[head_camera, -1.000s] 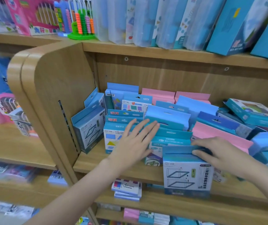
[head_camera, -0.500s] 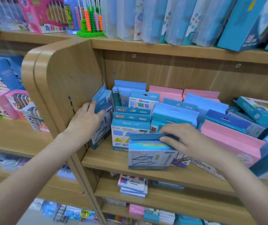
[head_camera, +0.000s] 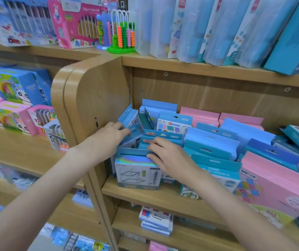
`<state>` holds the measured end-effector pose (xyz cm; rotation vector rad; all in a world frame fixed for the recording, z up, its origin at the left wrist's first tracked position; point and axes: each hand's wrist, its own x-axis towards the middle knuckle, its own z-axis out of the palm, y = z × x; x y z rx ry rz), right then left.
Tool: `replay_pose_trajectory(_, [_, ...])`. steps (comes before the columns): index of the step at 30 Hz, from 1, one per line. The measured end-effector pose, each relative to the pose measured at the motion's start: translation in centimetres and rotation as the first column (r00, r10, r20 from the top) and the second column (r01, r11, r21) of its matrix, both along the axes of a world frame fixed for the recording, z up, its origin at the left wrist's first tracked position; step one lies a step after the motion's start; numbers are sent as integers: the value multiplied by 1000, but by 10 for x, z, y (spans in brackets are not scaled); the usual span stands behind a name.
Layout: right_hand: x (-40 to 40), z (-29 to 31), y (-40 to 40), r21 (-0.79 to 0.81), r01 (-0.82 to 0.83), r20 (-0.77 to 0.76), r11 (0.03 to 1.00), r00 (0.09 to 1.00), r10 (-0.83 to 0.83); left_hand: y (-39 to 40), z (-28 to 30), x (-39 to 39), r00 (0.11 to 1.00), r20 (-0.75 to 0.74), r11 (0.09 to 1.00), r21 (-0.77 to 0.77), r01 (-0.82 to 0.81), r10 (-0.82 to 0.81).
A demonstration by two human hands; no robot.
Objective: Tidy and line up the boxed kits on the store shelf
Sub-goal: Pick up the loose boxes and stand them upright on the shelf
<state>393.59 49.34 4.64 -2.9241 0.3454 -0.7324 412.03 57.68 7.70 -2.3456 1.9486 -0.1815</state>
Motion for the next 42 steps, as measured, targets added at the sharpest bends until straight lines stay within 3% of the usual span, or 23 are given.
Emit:
replay_pose_trajectory(4, [12, -4, -5, -44, 50, 57, 998, 997, -48, 19, 7, -1, 991, -96, 996, 6, 91, -90])
replay_pose_trajectory(8, [22, -8, -7, -90, 144, 85, 986, 987, -136, 27, -3, -9, 997, -7, 997, 20, 80, -80])
replay_pose_trajectory(9, [23, -4, -10, -43, 137, 85, 990, 987, -133, 27, -7, -11, 998, -8, 998, 12, 55, -55])
replay_pose_trajectory(12, [24, 24, -26, 317, 151, 182, 936, 959, -217, 26, -18, -14, 998, -38, 995, -91, 38, -42])
replay_pose_trajectory(13, [26, 31, -37, 351, 203, 165, 914, 947, -274, 26, -19, -15, 997, -60, 989, -140, 40, -49])
replay_pose_trajectory(15, [33, 39, -53, 292, 305, -21, 906, 949, -313, 25, -20, -16, 994, -98, 984, -175, 29, -47])
replay_pose_trajectory(18, [35, 36, -60, 303, 274, -247, 913, 948, -202, 24, -19, -14, 991, -127, 986, -165, 14, -35])
replay_pose_trajectory(22, [14, 42, -60, 349, 228, -416, 909, 907, -68, 23, -17, -12, 988, -154, 992, -124, 15, -35])
replay_pose_trajectory(27, [-9, 41, -57, 168, 295, -611, 940, 780, -136, 19, -10, -11, 987, -161, 998, -61, 2, -12])
replay_pose_trajectory(32, [-15, 22, -46, -25, 265, -451, 964, 858, -247, 17, -5, -15, 987, -158, 1000, -9, -15, 14])
replay_pose_trajectory(42, [-32, 18, -53, -12, 262, -398, 965, 884, -245, 20, -7, -24, 992, -124, 996, -81, 25, -35])
